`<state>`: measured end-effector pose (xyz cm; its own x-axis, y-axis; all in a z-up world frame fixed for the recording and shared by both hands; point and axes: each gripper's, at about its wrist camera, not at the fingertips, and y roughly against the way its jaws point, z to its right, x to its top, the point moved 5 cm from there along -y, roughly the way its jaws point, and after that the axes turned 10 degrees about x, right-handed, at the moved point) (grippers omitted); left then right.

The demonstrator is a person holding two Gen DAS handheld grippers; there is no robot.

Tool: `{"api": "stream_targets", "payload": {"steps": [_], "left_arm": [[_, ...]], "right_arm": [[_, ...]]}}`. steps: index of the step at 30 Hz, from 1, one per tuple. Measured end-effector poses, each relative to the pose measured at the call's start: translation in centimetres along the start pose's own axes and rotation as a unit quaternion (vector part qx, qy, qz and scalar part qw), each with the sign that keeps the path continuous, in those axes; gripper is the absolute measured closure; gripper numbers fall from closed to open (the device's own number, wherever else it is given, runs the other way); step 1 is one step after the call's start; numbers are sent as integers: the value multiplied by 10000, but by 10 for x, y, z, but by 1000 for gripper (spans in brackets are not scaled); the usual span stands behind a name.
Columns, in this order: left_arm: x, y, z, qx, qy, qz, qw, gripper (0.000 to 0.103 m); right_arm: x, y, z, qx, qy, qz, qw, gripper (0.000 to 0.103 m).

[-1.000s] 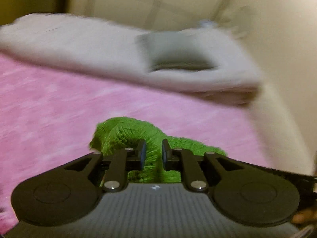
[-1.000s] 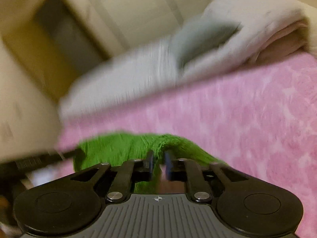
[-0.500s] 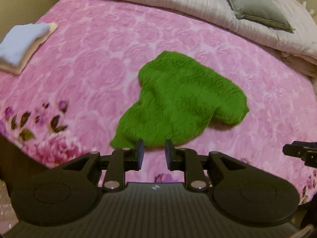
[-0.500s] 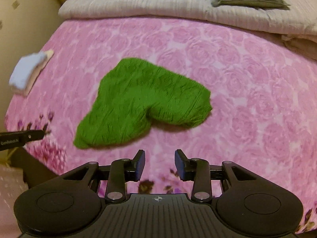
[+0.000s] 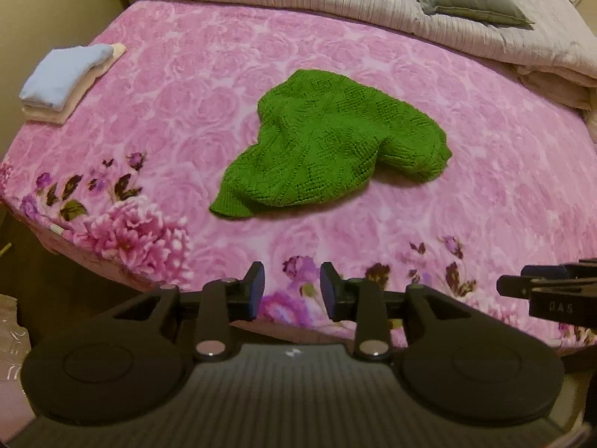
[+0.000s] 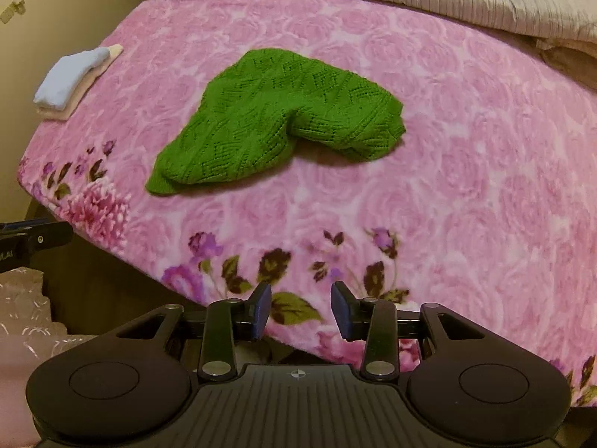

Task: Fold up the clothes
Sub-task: 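Open both grippers and reposition them over the crumpled vest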

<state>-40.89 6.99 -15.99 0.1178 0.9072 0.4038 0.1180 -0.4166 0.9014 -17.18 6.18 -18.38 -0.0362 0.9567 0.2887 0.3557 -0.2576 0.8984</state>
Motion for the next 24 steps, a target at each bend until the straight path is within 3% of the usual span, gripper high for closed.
{"api": "stream_targets", "payload": {"steps": [9,18,24], "left_arm": [[6,-6,-7,-81,-1,36,10000,73],[45,-49,-31,-466,-274,-102,9985,73],[74,-82,-56,-602,-706,-265,9953,73]], "right_arm": [[3,4,2,-66,-22,126,9999,62],[45,-19,-2,-283,-390,202,9986,61],[73,-49,-26,-411,-700,70,9967,61]]}}
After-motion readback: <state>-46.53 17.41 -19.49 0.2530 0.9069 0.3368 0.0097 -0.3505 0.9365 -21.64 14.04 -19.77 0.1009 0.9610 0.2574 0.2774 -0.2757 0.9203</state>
